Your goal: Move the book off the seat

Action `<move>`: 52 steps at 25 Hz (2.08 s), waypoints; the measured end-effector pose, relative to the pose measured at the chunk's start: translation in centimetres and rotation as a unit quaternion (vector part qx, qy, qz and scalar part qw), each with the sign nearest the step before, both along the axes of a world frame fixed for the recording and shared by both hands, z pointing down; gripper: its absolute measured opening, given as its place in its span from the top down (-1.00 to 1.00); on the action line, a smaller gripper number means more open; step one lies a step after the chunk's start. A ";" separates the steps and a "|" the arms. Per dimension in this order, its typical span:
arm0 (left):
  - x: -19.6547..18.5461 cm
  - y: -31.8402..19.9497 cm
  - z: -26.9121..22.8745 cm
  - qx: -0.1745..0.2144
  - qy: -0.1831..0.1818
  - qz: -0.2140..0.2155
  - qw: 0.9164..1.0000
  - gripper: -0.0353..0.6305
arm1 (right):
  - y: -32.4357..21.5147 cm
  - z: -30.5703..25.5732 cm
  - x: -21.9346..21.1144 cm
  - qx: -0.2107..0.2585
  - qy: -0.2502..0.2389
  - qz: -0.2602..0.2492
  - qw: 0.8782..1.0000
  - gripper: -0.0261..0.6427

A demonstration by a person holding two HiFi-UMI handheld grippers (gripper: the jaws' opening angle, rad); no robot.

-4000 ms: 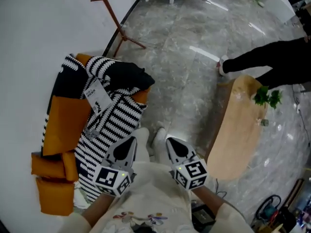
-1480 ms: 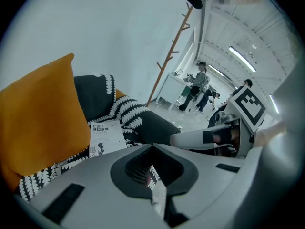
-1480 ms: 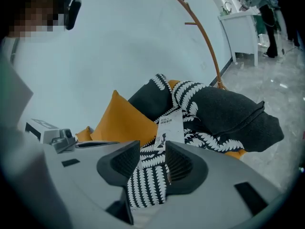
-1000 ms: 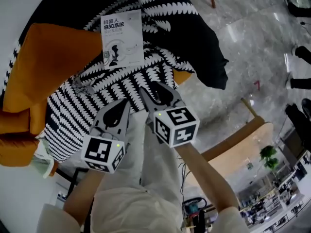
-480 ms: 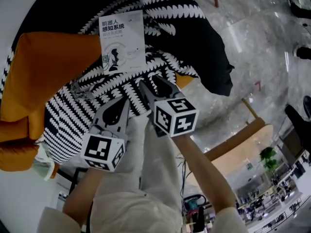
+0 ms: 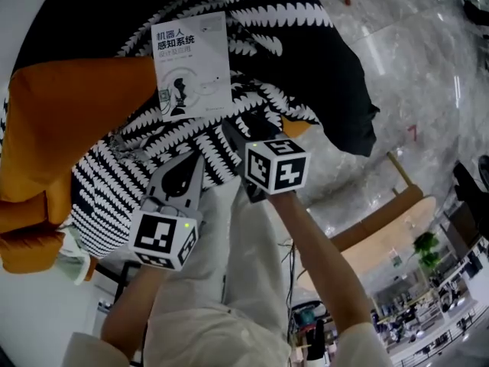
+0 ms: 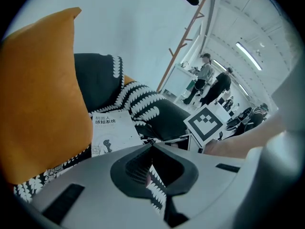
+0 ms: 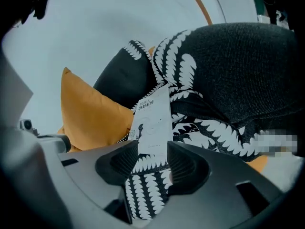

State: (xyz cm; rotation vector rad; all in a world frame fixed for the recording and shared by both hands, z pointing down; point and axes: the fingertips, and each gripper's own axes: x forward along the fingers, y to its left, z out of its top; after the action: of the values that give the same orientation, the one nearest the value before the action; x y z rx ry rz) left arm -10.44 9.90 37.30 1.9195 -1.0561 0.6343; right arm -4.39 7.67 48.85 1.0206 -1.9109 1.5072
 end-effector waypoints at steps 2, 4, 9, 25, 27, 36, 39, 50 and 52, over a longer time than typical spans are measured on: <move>0.3 -0.1 0.3 -0.003 -0.001 0.002 1.000 0.87 | -0.2 0.4 0.2 -0.007 -0.010 0.011 1.000 0.40; 0.5 -0.1 0.5 -0.005 -0.002 0.006 1.000 0.87 | -0.5 0.6 0.3 -0.006 -0.018 0.022 1.000 0.39; 1.5 0.1 1.2 -0.012 -0.003 0.019 1.000 0.87 | -0.5 1.7 0.2 -0.007 -0.032 0.034 0.999 0.37; 3.5 -0.4 2.4 -0.039 -0.011 0.045 0.998 0.87 | -0.1 4.5 0.2 -0.050 -0.077 0.069 0.993 0.33; 3.2 -0.5 2.8 -0.039 -0.010 0.045 0.998 0.87 | -0.1 4.9 -0.3 -0.053 -0.085 0.069 0.993 0.33; 2.5 -0.5 4.4 -0.048 -0.006 0.041 0.998 0.87 | -0.4 6.3 -1.6 -0.062 -0.094 0.076 0.991 0.33; 2.1 -1.0 4.6 -0.051 -0.006 0.032 0.998 0.87 | -1.7 5.9 -1.9 -0.057 -0.109 0.083 0.989 0.33; 0.9 -0.9 4.7 -0.055 -0.003 0.011 0.998 0.87 | -3.9 6.4 -3.5 -0.057 -0.128 0.082 0.987 0.33; 0.6 -0.6 4.8 -0.060 -0.003 0.007 0.998 0.87 | -3.9 6.4 -4.0 -0.056 -0.131 0.073 0.987 0.33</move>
State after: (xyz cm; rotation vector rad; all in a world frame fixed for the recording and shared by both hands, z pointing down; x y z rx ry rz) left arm -9.86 9.31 42.05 1.8229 -0.9872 0.6966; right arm -8.39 3.81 55.23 0.9690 -1.9318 1.8927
